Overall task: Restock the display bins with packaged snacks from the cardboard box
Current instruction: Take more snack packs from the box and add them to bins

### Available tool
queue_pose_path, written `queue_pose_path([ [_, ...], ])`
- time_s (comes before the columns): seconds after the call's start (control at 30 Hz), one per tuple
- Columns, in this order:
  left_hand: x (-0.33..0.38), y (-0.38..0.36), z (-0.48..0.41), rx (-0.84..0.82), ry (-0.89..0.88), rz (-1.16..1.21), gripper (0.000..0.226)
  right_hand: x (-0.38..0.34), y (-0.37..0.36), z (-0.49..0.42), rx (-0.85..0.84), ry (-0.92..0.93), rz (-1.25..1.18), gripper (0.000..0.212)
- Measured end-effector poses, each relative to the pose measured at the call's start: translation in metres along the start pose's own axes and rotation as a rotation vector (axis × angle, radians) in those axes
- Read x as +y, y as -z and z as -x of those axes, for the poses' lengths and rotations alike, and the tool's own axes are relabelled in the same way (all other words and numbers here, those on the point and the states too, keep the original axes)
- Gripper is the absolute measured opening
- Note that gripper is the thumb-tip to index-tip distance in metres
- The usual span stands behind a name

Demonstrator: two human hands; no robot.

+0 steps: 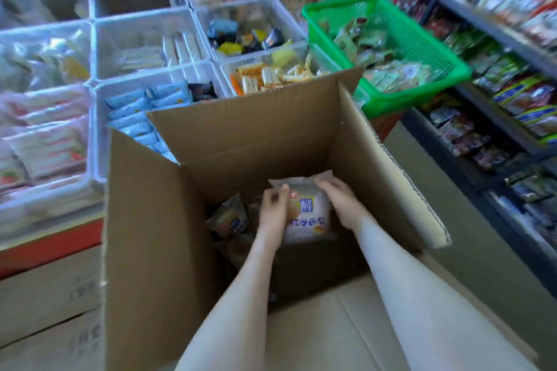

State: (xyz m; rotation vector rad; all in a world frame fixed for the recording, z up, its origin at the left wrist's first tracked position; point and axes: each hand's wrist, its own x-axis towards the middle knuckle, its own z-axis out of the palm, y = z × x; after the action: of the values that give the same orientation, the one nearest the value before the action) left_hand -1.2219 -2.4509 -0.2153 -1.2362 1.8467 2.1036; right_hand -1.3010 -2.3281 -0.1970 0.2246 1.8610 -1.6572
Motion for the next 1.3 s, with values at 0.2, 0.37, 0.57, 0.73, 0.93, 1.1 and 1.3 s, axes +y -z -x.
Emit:
queue_pose_path([
  [0.2,0.060,0.029,0.115,0.125,-0.312,0.122,0.034,-0.062,-0.031,0.117,0.008,0.378,-0.060,0.013],
  [0.37,0.097,0.091,0.192,0.054,-0.403,0.340,0.030,-0.098,-0.084,0.195,0.000,0.551,-0.147,0.015],
  [0.57,0.125,0.201,0.247,0.045,-0.482,0.315,0.020,-0.123,-0.172,0.261,-0.057,0.671,-0.069,0.026],
  [0.73,0.102,0.322,0.270,0.104,-0.496,0.370,0.029,-0.119,-0.281,0.288,-0.248,0.746,0.152,0.052],
  [0.93,0.064,0.505,0.269,0.185,-0.479,0.412,0.022,-0.088,-0.450,0.295,-0.496,0.651,0.298,0.016],
  [1.1,0.052,0.626,0.243,0.216,-0.482,0.379,0.032,-0.076,-0.563,0.289,-0.490,0.670,0.556,0.060],
  [1.3,0.062,0.706,0.192,0.167,-0.482,0.139,0.022,-0.072,-0.636,0.267,-0.403,0.600,0.431,0.031],
])
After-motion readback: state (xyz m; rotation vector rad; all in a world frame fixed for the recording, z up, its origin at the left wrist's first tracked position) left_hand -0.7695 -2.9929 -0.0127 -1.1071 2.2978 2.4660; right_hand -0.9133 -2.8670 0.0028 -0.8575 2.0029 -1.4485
